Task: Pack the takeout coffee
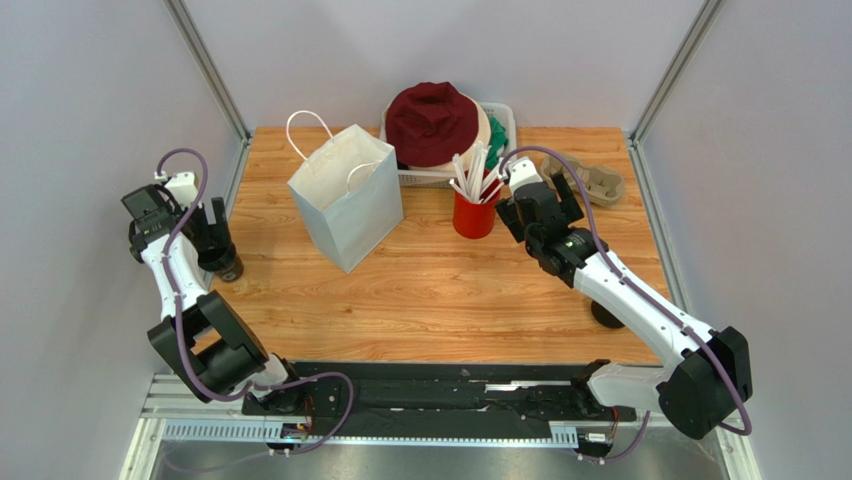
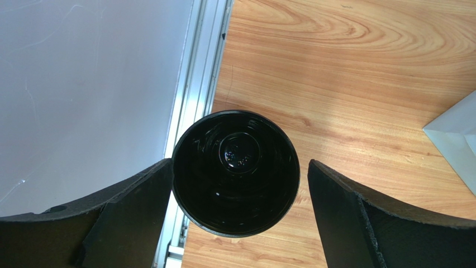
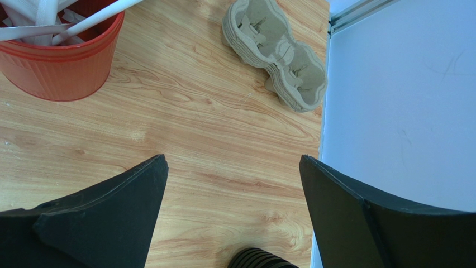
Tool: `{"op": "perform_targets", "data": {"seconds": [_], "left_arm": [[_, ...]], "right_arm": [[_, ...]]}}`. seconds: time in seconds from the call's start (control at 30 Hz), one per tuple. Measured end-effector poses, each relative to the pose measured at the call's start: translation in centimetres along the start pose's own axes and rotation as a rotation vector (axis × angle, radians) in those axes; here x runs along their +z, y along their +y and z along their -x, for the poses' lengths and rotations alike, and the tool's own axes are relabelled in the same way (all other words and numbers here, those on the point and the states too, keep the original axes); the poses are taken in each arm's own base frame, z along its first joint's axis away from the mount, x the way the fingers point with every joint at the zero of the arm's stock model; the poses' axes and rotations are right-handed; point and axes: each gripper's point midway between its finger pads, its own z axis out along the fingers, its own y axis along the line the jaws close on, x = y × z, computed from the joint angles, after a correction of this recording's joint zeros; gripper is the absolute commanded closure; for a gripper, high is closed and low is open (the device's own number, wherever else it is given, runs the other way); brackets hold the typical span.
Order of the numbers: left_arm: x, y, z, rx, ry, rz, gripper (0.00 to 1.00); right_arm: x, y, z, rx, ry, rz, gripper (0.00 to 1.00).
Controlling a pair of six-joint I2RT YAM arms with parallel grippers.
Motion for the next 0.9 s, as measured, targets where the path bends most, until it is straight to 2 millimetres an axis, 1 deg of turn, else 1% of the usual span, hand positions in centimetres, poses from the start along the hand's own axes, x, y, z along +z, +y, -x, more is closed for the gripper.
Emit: {"op": "perform_targets", "data": {"seconds": [0.07,0.5,0.7,0.9], "left_arm": [[0.0,0.0,0.0,-0.001,0.0,0.0,0.01],[0.0,0.3,-0.4,-0.004,0.013,0.014,0.02],[-0.2,1.1,-0.7,-0.026,0.016,0.036,0.06],[-0.6,2.3,-1.1,-0.079,0.018,0.047,0.14]], "right_arm": [[0.0,0.0,0.0,0.0,0.0,0.0,0.05],[0.0,0.0,0.0,0.0,0.0,0.001,0.05],[0.0,0.1,0.0,0.0,-0.002,0.007,0.06],[0.0,0.1,0.0,0.0,-0.002,0.008,0.06]]}}
